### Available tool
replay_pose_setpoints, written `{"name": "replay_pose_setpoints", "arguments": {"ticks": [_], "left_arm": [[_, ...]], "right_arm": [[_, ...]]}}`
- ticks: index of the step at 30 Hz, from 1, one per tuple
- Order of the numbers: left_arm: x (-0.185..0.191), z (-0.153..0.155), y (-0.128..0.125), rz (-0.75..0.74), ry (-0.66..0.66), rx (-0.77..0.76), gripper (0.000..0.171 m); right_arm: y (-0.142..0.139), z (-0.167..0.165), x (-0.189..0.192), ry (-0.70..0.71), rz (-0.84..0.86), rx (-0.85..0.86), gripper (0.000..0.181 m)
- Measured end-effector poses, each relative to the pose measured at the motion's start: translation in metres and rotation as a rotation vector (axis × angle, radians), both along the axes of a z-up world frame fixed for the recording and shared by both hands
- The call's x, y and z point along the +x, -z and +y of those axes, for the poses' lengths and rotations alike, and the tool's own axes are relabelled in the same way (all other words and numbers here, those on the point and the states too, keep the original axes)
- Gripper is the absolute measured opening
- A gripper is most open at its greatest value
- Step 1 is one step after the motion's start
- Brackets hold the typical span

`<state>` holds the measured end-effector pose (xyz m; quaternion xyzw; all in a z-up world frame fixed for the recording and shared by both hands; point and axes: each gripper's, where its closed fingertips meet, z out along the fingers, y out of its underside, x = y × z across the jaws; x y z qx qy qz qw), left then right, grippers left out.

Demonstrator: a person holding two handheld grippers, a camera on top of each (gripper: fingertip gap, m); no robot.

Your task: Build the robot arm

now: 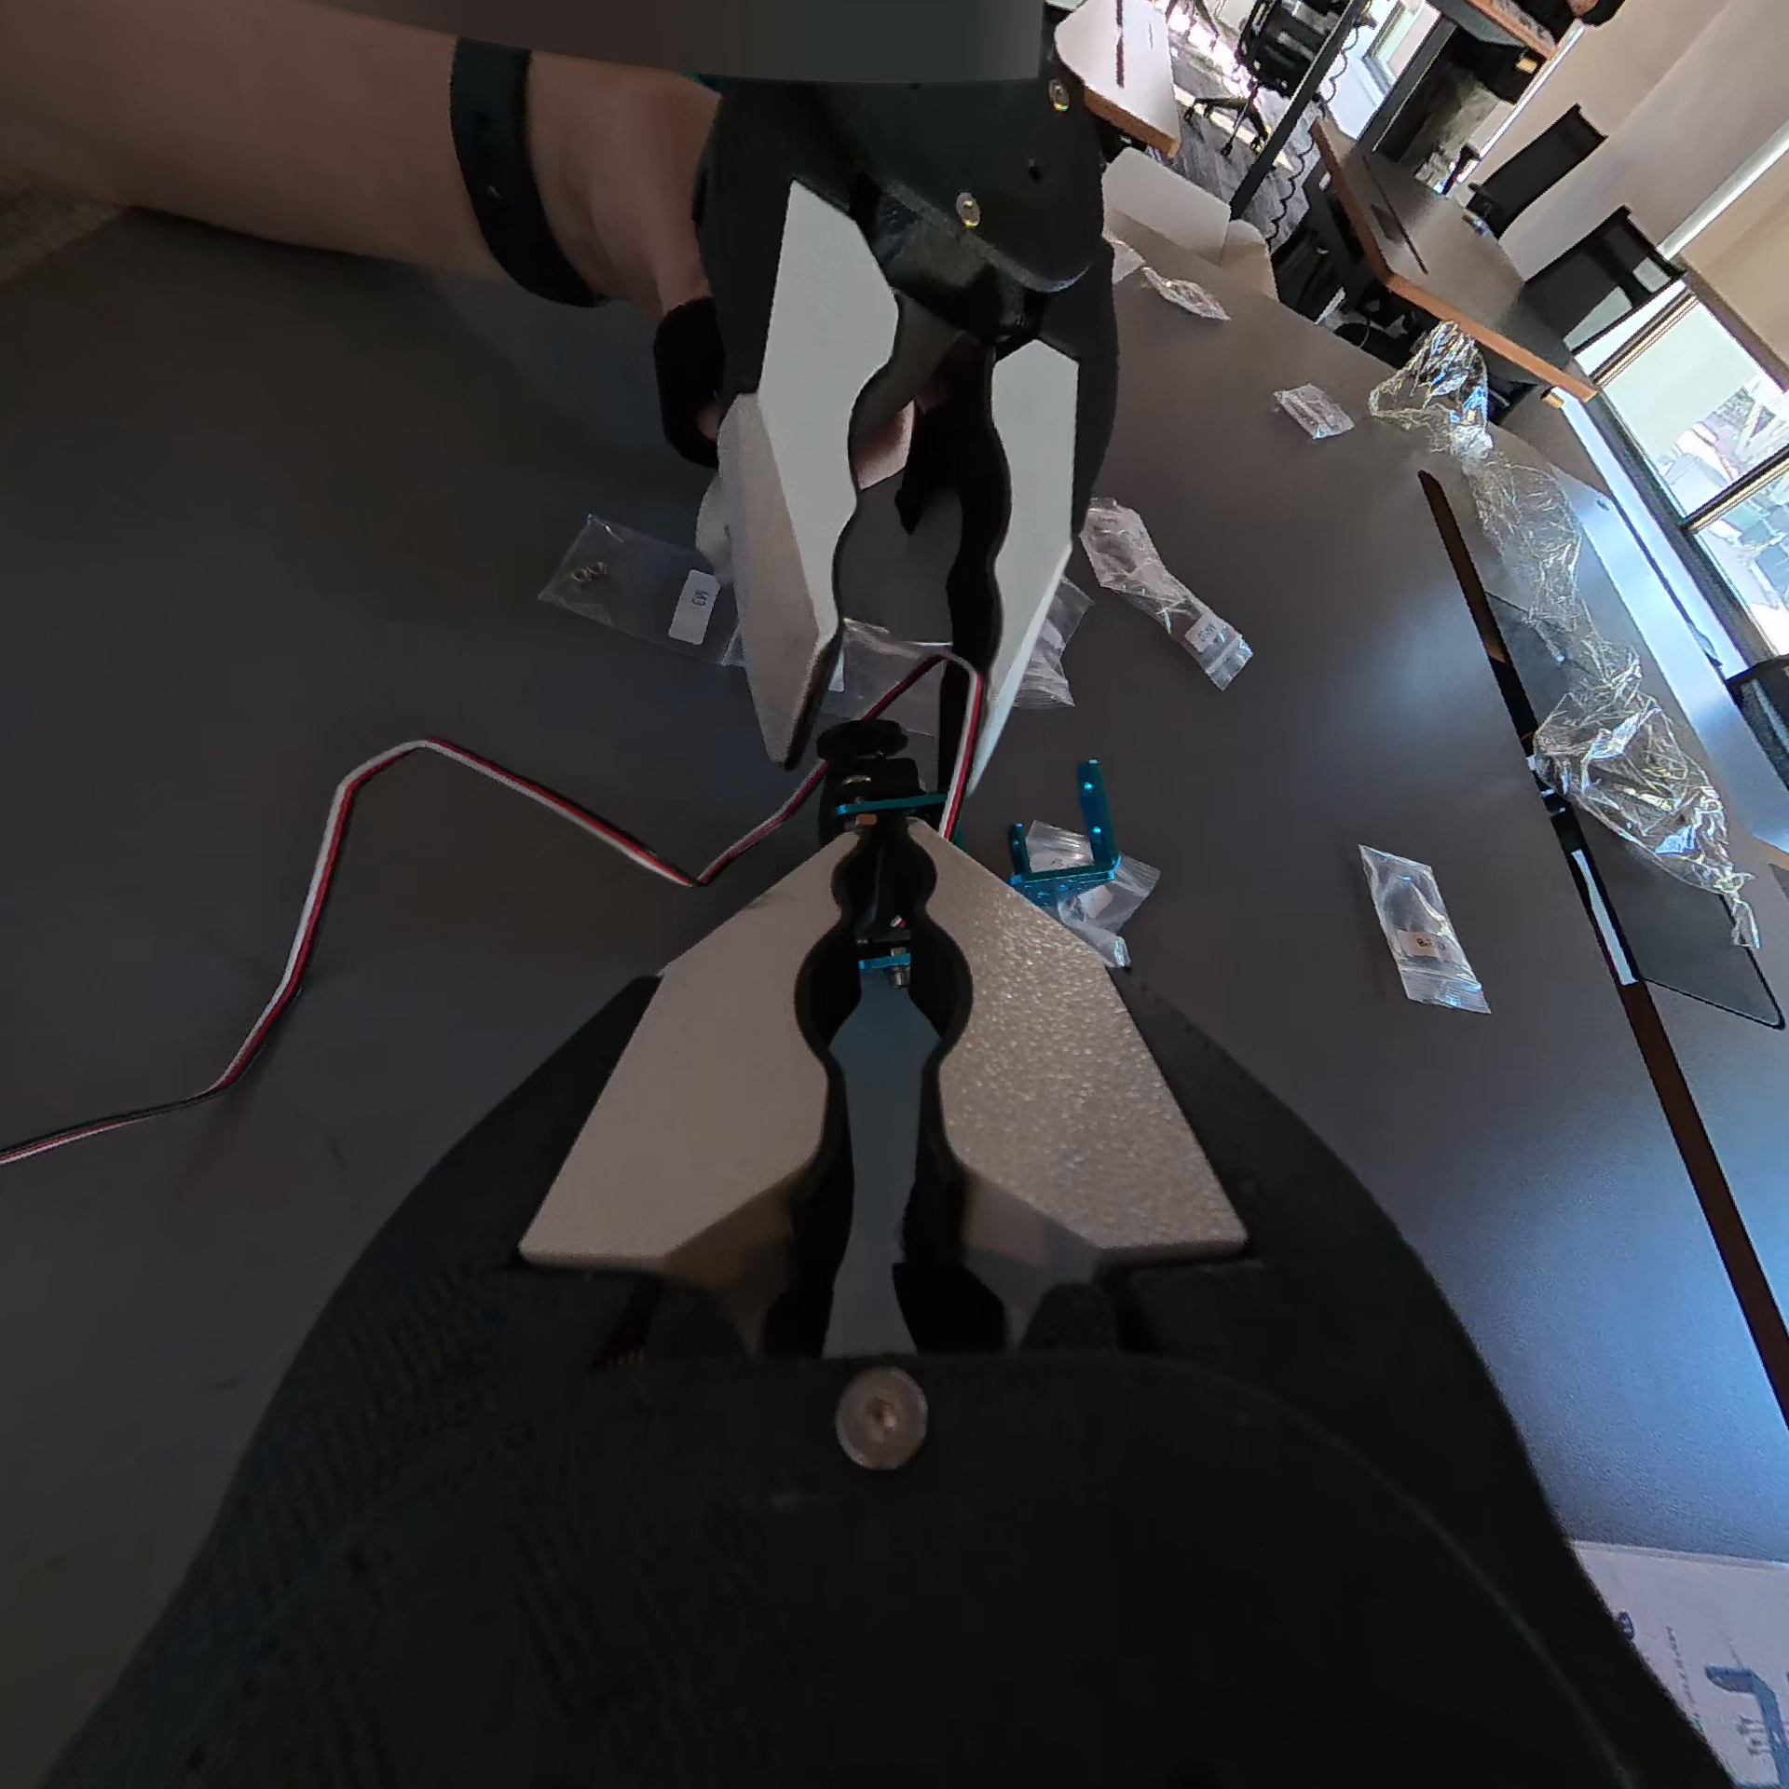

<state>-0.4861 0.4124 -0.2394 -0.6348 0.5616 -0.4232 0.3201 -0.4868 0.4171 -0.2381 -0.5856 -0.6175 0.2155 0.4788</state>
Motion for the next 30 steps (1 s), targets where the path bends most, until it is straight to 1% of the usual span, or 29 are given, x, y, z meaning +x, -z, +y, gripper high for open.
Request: {"name": "replay_pose_setpoints", "arguments": {"ticks": [2, 4, 7, 10, 13, 21, 25, 27, 30], "left_arm": [[0.002, -0.001, -0.005, -0.019, -0.001, -0.027, 0.041], [0.004, -0.001, -0.009, -0.027, -0.013, -0.036, 0.04], [0.006, 0.003, -0.009, -0.003, -0.056, -0.014, 0.039], [0.009, 0.001, -0.01, 0.012, -0.063, -0.027, 0.039], [0.009, 0.003, -0.008, 0.026, -0.073, 0.002, 0.03], [0.007, 0.009, -0.005, 0.054, -0.101, 0.101, 0.019], [0.006, 0.009, -0.005, 0.065, -0.099, 0.113, 0.019], [0.006, 0.007, -0.005, 0.067, -0.087, 0.1, 0.023], [0.006, 0.008, -0.004, 0.08, -0.086, 0.124, 0.02]], "right_arm": [[0.0, 0.0, -0.001, 0.003, 0.0, 0.002, 0.002], [0.0, 0.0, -0.001, 0.003, 0.001, 0.003, 0.002], [0.0, 0.0, -0.003, 0.003, 0.007, -0.003, 0.002], [0.0, 0.0, -0.004, 0.007, 0.004, 0.001, 0.002], [0.0, 0.0, -0.004, 0.011, 0.005, 0.002, 0.002], [0.0, 0.002, -0.006, 0.023, 0.005, 0.005, 0.001], [0.0, 0.003, -0.006, 0.028, 0.008, 0.005, 0.0], [0.0, 0.003, -0.007, 0.028, 0.007, 0.005, 0.001], [0.0, 0.003, -0.007, 0.027, 0.006, 0.004, 0.001]]}}
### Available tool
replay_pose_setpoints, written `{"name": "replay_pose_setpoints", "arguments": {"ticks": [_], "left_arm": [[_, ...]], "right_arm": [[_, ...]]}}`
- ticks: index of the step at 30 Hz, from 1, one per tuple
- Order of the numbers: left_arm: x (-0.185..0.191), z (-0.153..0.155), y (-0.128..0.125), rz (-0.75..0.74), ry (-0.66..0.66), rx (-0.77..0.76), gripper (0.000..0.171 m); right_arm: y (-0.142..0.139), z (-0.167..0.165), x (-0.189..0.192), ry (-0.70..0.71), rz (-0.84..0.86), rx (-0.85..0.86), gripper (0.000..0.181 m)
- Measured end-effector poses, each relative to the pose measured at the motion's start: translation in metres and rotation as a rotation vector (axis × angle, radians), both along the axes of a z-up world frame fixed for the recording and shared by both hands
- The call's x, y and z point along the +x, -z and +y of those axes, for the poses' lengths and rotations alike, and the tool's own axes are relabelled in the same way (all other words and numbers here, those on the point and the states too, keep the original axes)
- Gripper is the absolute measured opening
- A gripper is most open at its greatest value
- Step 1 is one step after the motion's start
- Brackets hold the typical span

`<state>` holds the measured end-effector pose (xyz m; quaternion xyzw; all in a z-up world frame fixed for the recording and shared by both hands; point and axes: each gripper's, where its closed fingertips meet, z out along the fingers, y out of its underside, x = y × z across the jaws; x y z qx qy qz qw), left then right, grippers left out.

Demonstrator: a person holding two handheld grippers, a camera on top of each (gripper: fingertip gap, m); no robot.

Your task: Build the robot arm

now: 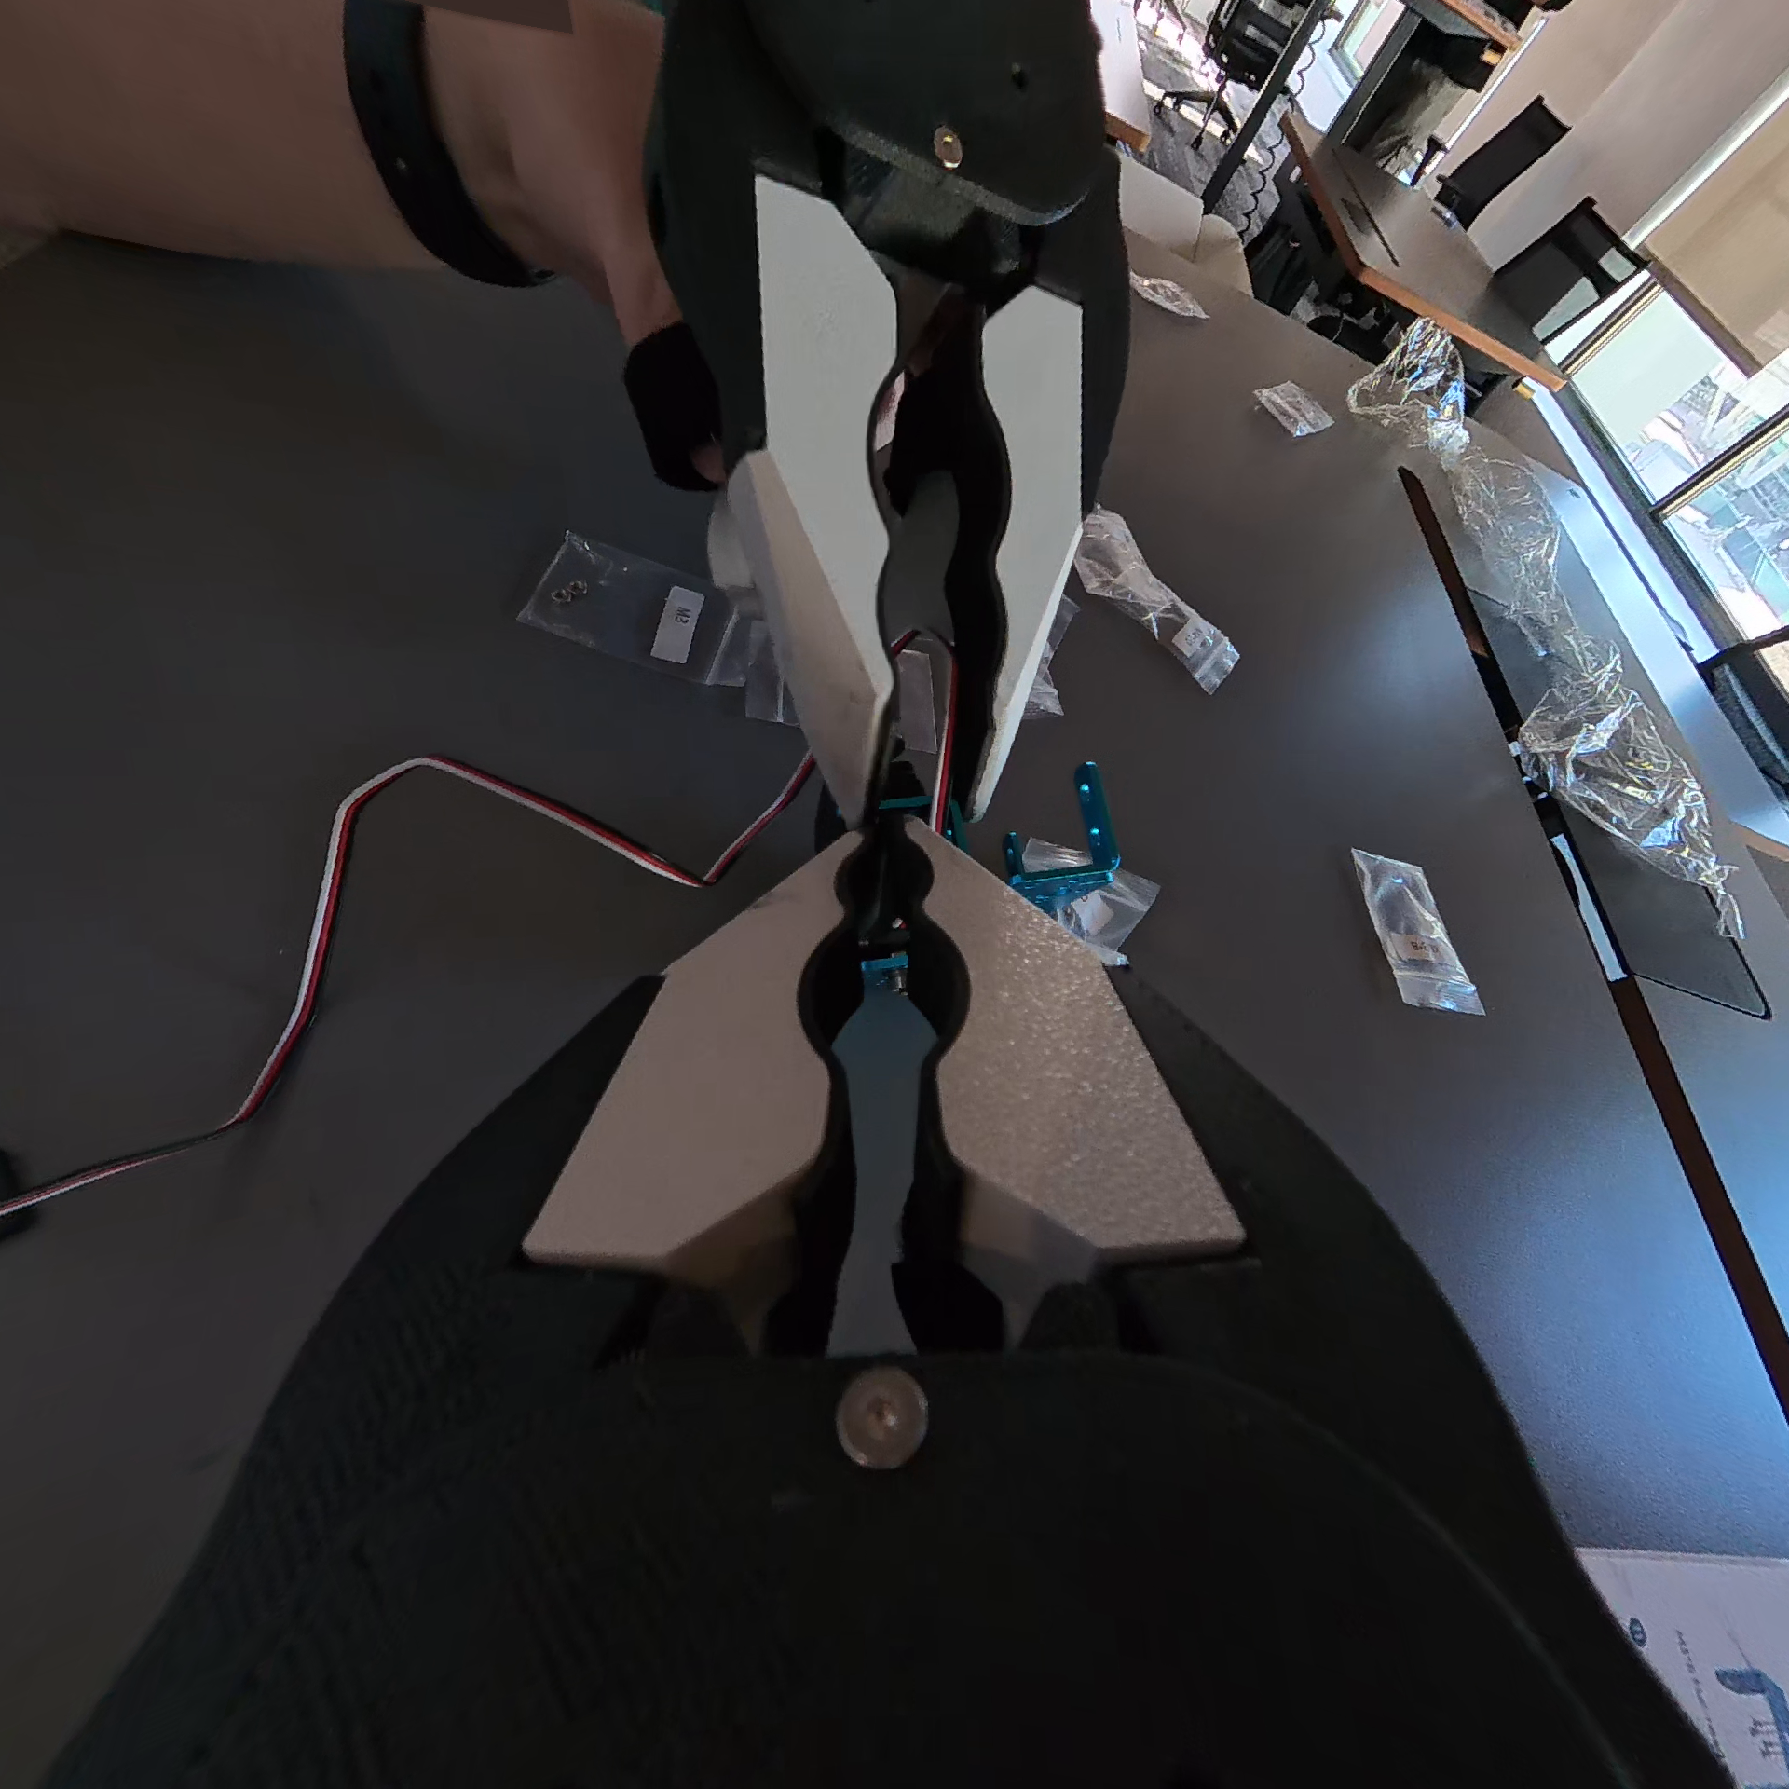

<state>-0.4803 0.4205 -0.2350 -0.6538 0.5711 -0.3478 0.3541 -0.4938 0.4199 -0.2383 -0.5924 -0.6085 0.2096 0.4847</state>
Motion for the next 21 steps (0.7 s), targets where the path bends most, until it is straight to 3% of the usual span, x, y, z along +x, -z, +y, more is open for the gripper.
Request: {"name": "replay_pose_setpoints", "arguments": {"ticks": [12, 15, 21], "left_arm": [[-0.0001, 0.0017, 0.0, -0.001, -0.005, -0.019, 0.016], [0.0008, -0.0028, -0.0006, 0.012, 0.013, -0.047, 0.024], [0.0009, -0.0024, 0.0012, 0.117, 0.028, 0.018, 0.024]], "right_arm": [[0.0004, 0.001, -0.0007, 0.003, 0.003, -0.014, 0.001], [0.0009, 0.0006, -0.0009, -0.002, 0.006, -0.025, 0.0], [0.0015, 0.0007, -0.0012, -0.006, 0.002, -0.022, 0.0]]}}
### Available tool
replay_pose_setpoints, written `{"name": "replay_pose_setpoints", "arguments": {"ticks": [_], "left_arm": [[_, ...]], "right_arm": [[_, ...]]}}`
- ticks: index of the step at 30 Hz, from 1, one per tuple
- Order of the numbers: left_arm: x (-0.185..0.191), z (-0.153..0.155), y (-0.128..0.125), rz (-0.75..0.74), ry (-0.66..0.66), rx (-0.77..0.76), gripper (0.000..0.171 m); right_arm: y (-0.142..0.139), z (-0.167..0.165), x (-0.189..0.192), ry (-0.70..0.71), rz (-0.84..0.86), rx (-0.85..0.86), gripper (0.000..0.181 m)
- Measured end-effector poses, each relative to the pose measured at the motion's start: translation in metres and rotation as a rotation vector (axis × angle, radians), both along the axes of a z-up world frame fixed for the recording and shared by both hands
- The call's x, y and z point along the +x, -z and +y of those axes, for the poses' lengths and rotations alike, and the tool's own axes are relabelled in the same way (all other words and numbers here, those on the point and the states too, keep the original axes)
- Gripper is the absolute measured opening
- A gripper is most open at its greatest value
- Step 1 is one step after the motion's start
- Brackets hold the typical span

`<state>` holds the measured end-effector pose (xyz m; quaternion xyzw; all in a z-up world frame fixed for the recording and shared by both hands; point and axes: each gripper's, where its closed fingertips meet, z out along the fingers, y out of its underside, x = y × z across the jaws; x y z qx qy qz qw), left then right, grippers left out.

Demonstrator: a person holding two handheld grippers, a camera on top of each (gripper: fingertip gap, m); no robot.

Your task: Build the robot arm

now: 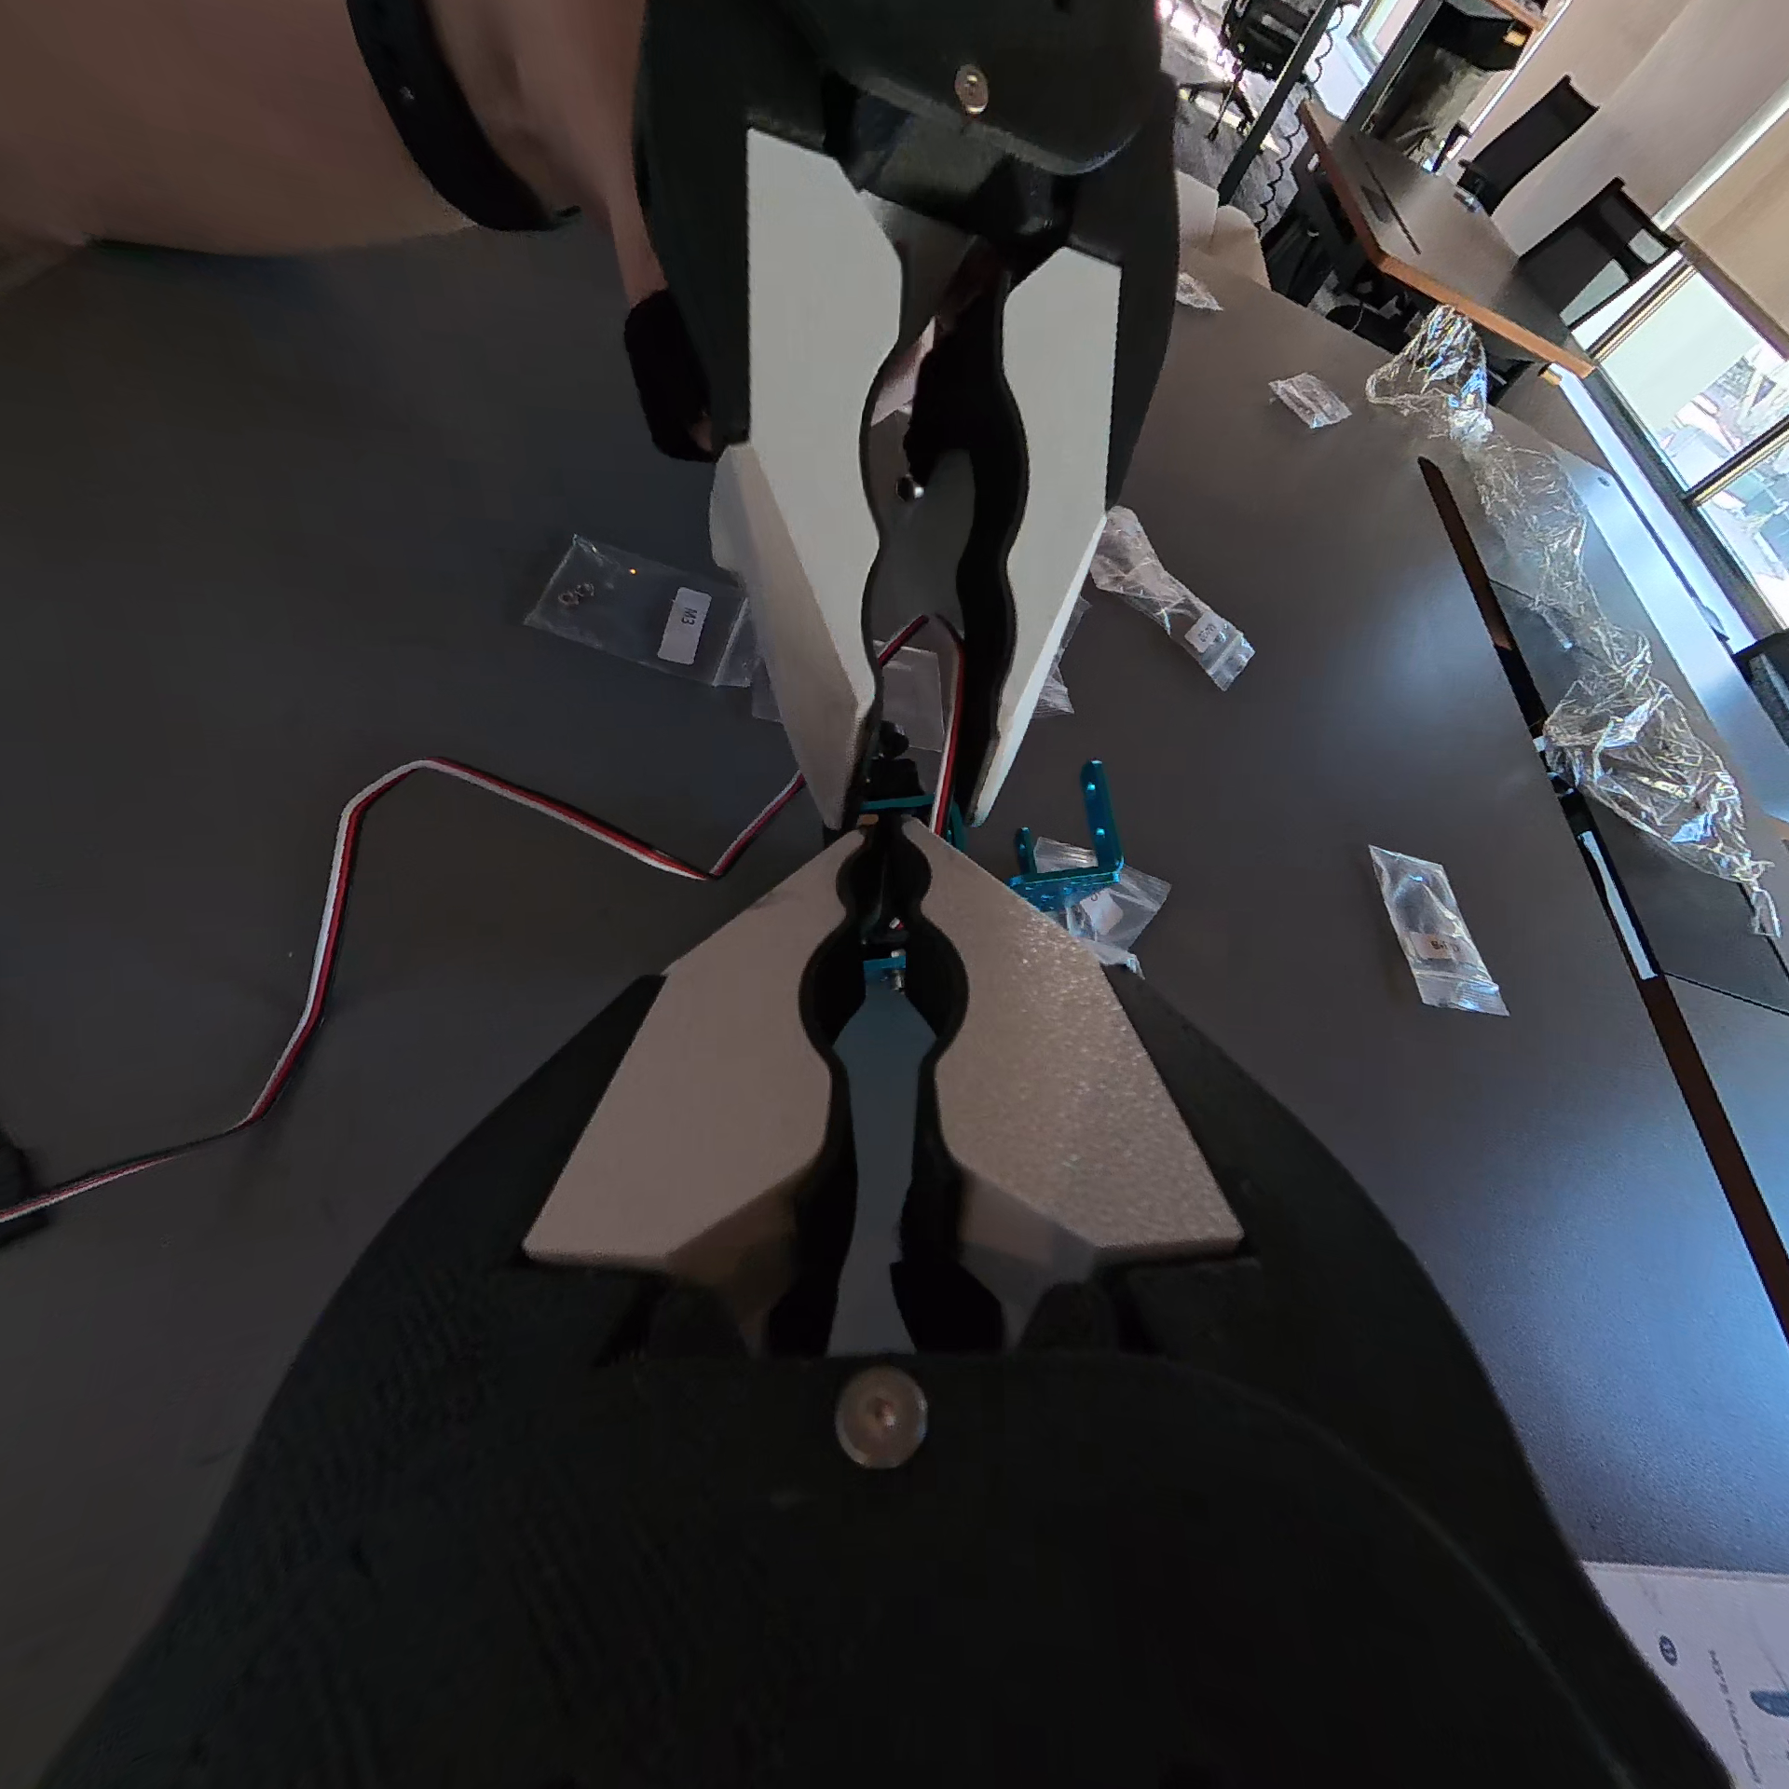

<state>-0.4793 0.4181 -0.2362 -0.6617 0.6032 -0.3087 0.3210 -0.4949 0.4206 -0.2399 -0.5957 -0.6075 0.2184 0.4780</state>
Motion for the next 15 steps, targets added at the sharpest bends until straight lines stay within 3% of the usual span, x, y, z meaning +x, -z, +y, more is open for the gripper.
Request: {"name": "replay_pose_setpoints", "arguments": {"ticks": [15], "left_arm": [[-0.0014, 0.0058, -0.0003, -0.034, -0.045, 0.008, 0.016]], "right_arm": [[0.0001, 0.0039, -0.001, 0.027, 0.0, 0.009, 0.0]]}}
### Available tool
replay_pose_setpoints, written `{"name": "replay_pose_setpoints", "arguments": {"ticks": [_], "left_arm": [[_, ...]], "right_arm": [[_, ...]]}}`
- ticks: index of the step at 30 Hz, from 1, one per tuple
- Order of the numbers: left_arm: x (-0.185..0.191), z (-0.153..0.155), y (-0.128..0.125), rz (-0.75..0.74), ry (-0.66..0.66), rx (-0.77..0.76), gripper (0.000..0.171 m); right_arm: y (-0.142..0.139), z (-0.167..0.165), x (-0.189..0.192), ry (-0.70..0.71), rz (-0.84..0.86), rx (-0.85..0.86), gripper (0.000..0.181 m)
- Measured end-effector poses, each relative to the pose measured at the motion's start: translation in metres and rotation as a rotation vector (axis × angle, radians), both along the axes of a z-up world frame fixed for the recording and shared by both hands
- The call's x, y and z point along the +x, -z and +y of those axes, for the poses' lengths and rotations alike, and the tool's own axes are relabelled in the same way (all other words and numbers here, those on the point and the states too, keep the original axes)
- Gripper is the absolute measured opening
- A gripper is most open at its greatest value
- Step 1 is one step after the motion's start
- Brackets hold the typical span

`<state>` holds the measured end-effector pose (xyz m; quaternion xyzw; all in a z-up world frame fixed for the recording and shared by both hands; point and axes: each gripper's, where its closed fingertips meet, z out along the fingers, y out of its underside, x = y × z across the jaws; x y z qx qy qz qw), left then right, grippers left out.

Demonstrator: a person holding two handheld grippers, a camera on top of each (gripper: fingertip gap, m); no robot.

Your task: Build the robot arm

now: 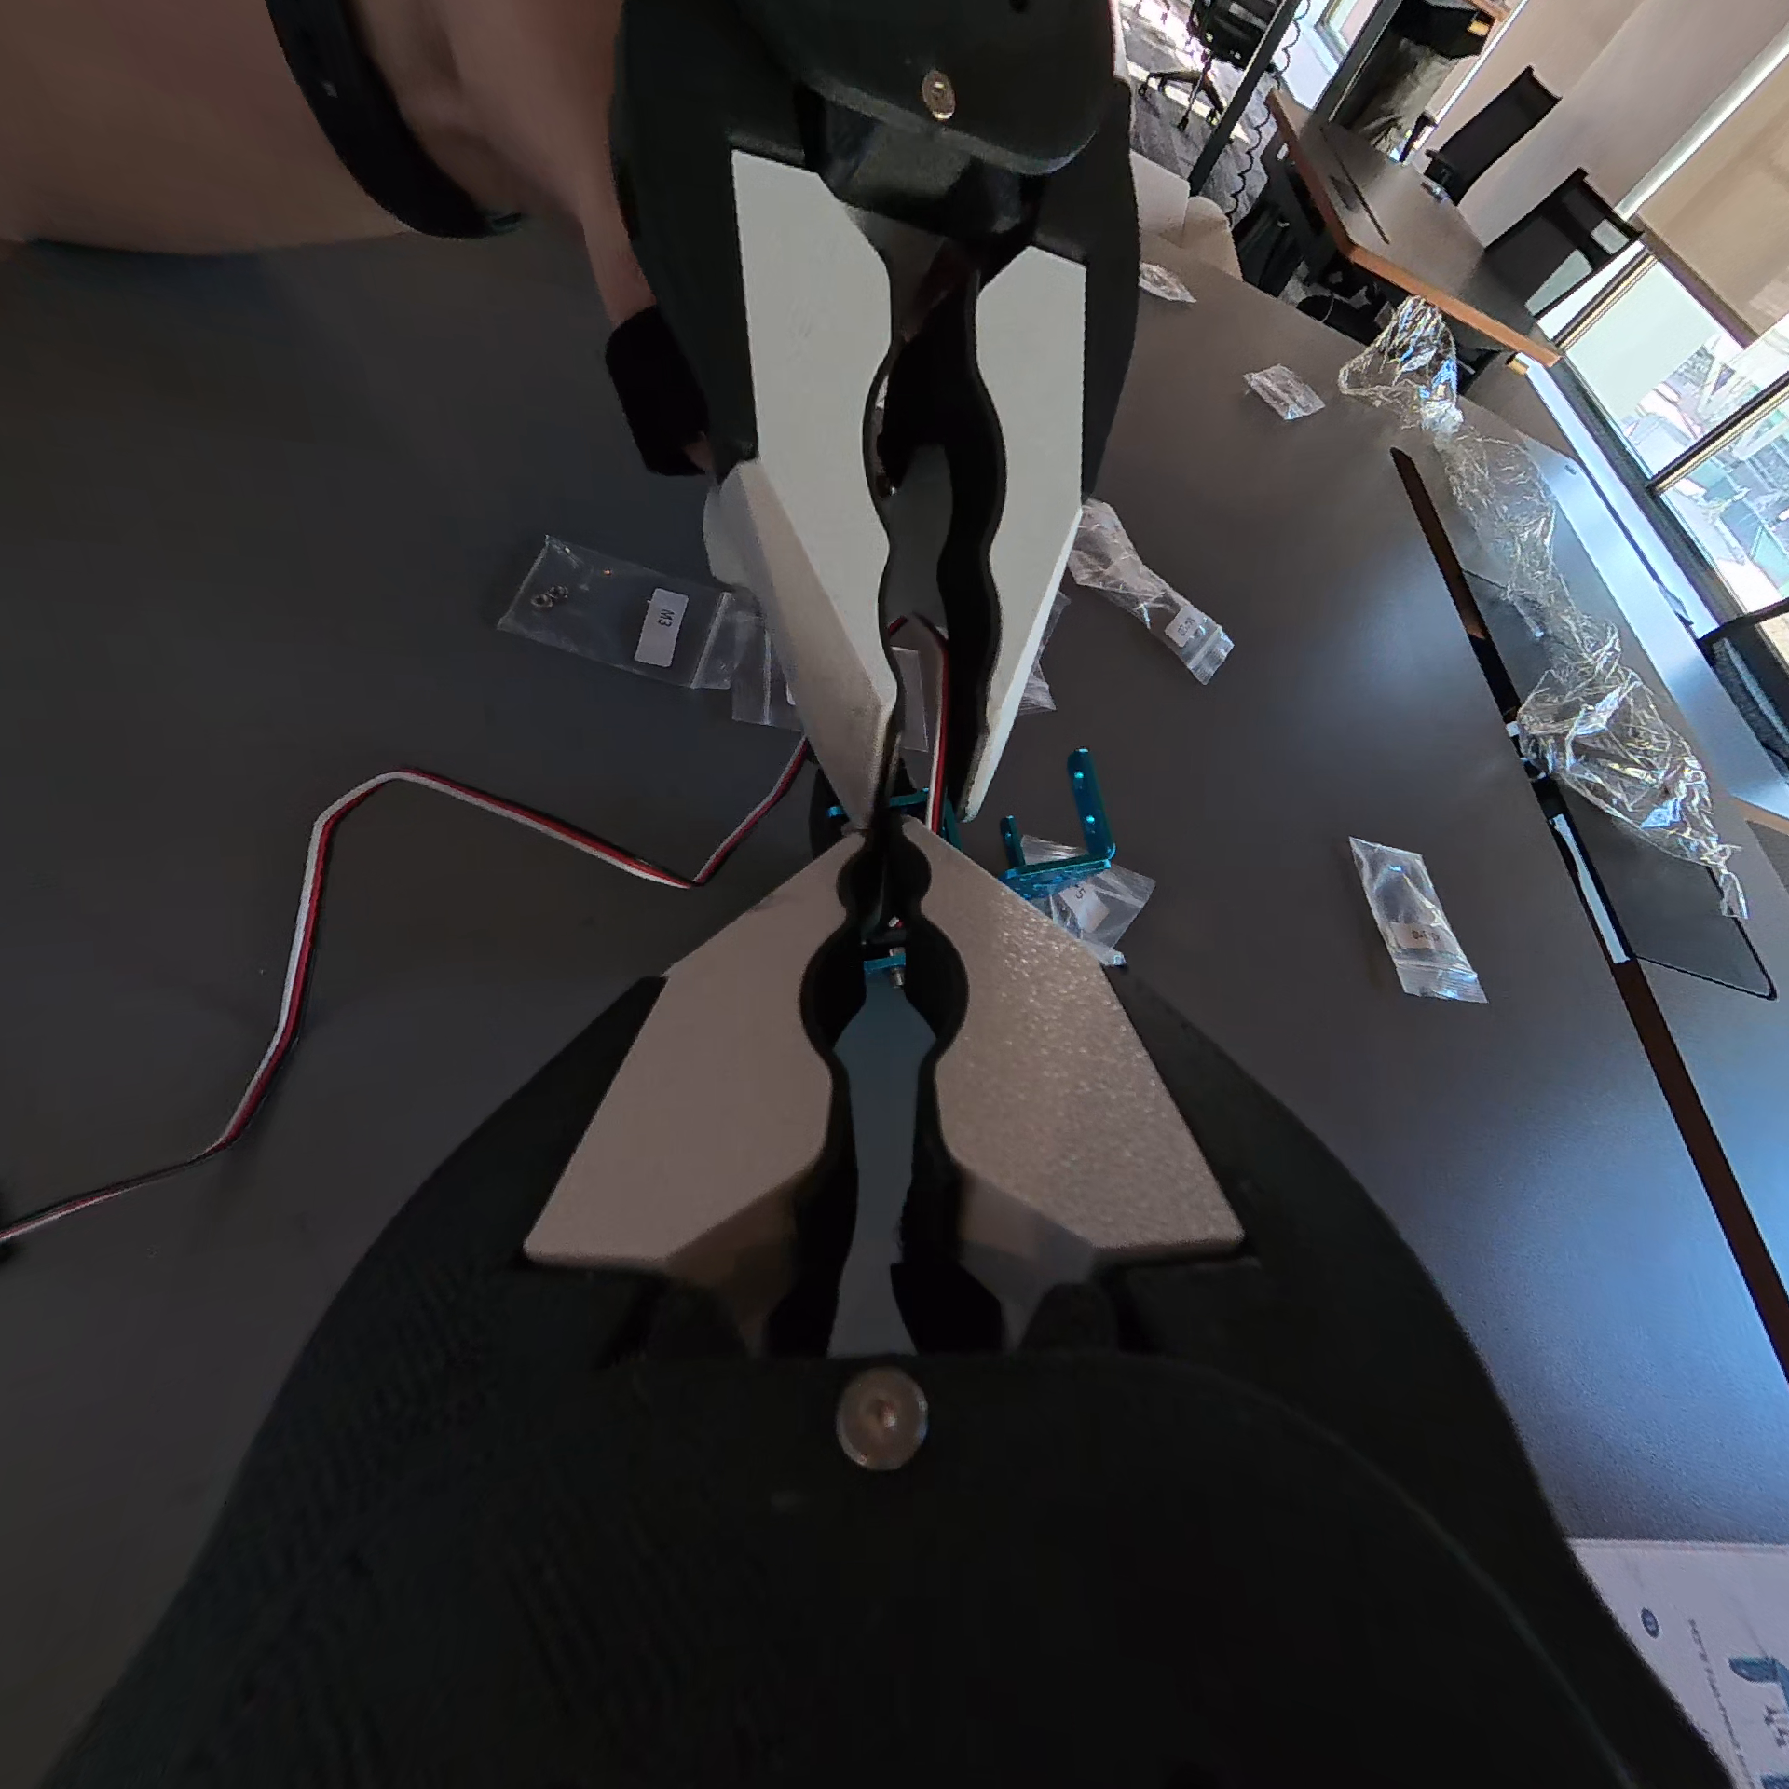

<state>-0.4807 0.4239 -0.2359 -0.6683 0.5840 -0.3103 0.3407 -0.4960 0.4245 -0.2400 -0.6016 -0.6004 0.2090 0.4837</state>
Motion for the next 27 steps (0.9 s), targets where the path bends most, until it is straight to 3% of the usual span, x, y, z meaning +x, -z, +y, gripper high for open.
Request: {"name": "replay_pose_setpoints", "arguments": {"ticks": [10, 27], "left_arm": [[-0.0006, 0.0002, -0.0007, -0.04, -0.001, -0.055, 0.016], [-0.0014, 0.0003, -0.0002, -0.024, 0.008, -0.008, 0.016]], "right_arm": [[-0.0001, 0.0005, -0.0008, 0.0, 0.006, -0.001, 0.0], [-0.0005, 0.0004, -0.0009, -0.003, 0.012, -0.014, 0.0]]}}
